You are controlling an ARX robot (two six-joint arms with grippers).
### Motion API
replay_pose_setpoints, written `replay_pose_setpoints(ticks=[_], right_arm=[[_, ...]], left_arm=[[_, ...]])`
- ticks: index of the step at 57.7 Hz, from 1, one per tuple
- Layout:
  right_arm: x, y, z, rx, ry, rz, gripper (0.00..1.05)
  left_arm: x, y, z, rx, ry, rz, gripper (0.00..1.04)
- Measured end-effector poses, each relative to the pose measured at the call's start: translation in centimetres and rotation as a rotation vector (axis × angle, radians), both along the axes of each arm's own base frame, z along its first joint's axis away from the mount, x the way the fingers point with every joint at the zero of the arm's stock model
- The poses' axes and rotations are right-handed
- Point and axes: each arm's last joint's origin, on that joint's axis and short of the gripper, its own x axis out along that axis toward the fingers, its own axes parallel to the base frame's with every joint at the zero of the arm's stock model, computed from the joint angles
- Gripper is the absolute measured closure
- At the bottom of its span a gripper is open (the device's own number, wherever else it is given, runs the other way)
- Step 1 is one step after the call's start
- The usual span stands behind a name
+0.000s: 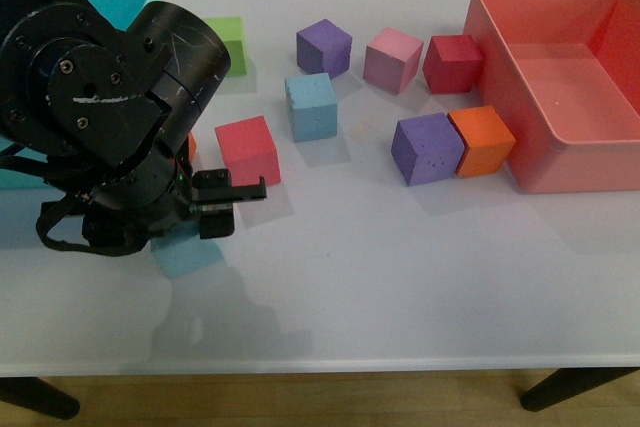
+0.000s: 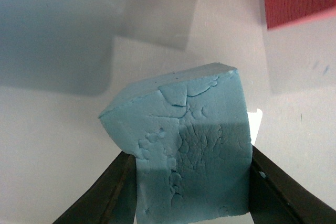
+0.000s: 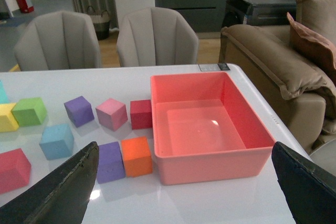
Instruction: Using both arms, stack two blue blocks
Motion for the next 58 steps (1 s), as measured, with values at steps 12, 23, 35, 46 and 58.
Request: replay_pose_setpoints(ticks=[12,23,35,46,58], right_arm=[[0.0,0.0,0.0,0.0,0.0,0.0,0.09],[0.0,0.0,0.0,0.0,0.0,0.0,0.09],[0.0,0.0,0.0,0.0,0.0,0.0,0.09],[0.0,0.0,0.0,0.0,0.0,0.0,0.09],[0.0,0.0,0.0,0.0,0.0,0.0,0.09]], left_arm=[[-1.6,-0.7,3.6,-0.033,-0.033,-0.078,0.63],[-0.9,-1.5,8.8,-0.051,-0.144,-0.142,0.64],[1.4,-4.1,12.4,-0.024,-0.234,-0.251,0.64],[3.9,-6.9,13.5,0.0,-0.267,-0.35,0.64],[6.8,-8.6,12.2,0.062,-0.254,-0.413,0.65]])
